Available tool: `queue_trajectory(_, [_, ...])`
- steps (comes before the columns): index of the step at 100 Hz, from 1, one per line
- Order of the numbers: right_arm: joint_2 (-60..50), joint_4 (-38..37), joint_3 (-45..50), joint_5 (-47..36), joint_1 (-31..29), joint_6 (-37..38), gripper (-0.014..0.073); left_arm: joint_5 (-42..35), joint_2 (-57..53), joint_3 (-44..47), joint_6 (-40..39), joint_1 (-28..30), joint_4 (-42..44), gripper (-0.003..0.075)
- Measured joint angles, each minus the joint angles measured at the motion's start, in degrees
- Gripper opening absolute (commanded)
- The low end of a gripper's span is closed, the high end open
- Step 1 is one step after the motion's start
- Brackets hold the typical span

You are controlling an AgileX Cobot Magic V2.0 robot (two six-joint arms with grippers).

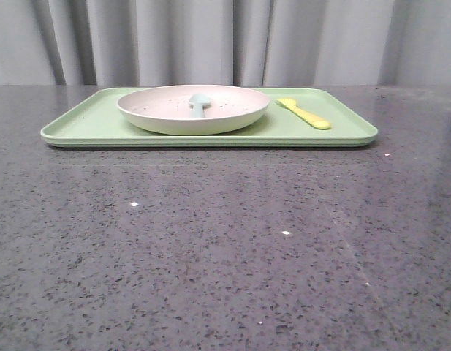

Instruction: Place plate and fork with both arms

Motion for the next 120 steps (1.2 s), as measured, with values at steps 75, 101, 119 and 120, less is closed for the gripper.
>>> queue_trajectory(75, [-0.1,0.0,24.7,-37.2,-16.4,0.0,-0.0066,0.0,0.0,0.0,0.0,0.0,0.0,-0.0020])
queue_trajectory(101, [-5.2,0.0,34.9,-44.0,-18.3,0.0,-0.0066,0.0,0.0,0.0,0.0,0.0,0.0,-0.0020])
queue_trajectory(119, [-7.1,0.0,36.7,-44.1,-18.3,0.0,-0.0066,0.0,0.0,0.0,0.0,0.0,0.0,-0.0020])
queue_trajectory(120, [-7.0,0.0,36.7,-44.3,-18.3,0.0,-0.0066,0.0,0.0,0.0,0.0,0.0,0.0,-0.0020])
